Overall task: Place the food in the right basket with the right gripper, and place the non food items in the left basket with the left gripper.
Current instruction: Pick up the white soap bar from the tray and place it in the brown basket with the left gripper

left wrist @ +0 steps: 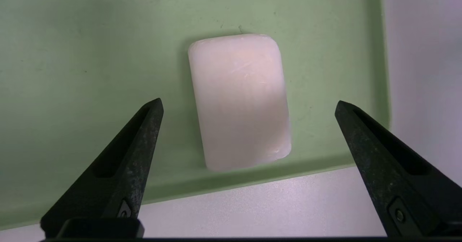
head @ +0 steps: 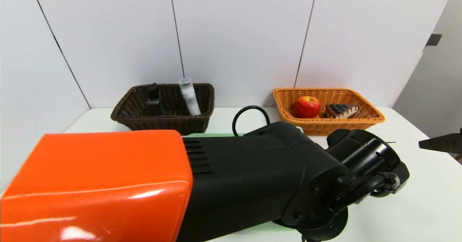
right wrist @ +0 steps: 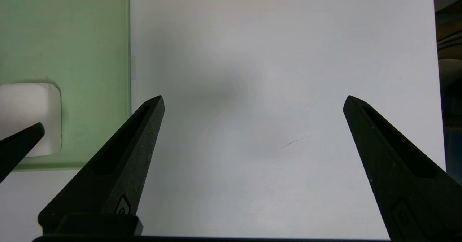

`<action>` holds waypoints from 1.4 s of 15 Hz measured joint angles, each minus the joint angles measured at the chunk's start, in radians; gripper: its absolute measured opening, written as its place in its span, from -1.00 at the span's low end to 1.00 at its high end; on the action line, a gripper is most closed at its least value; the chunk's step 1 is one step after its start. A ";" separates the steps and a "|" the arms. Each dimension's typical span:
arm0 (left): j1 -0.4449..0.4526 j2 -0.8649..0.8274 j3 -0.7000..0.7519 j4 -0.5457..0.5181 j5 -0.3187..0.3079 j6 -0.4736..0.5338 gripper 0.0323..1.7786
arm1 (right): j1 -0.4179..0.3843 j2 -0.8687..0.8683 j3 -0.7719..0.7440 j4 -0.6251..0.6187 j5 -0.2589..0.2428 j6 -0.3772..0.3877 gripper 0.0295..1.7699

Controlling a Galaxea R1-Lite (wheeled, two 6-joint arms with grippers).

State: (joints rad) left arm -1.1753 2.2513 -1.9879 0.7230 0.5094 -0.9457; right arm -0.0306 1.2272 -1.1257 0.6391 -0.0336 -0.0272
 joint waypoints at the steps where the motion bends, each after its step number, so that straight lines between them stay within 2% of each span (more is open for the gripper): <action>1: 0.000 0.008 0.000 -0.003 0.000 0.001 0.90 | 0.000 -0.001 0.000 0.000 0.000 0.000 0.93; 20: 0.029 0.078 0.000 -0.013 0.002 0.005 0.90 | 0.002 -0.011 -0.002 -0.006 0.001 -0.002 0.93; 21: 0.029 0.081 0.000 -0.011 0.002 0.005 0.83 | 0.003 -0.011 -0.003 -0.006 0.001 -0.003 0.93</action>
State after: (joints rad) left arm -1.1464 2.3321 -1.9879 0.7115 0.5117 -0.9409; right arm -0.0272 1.2157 -1.1289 0.6334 -0.0321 -0.0298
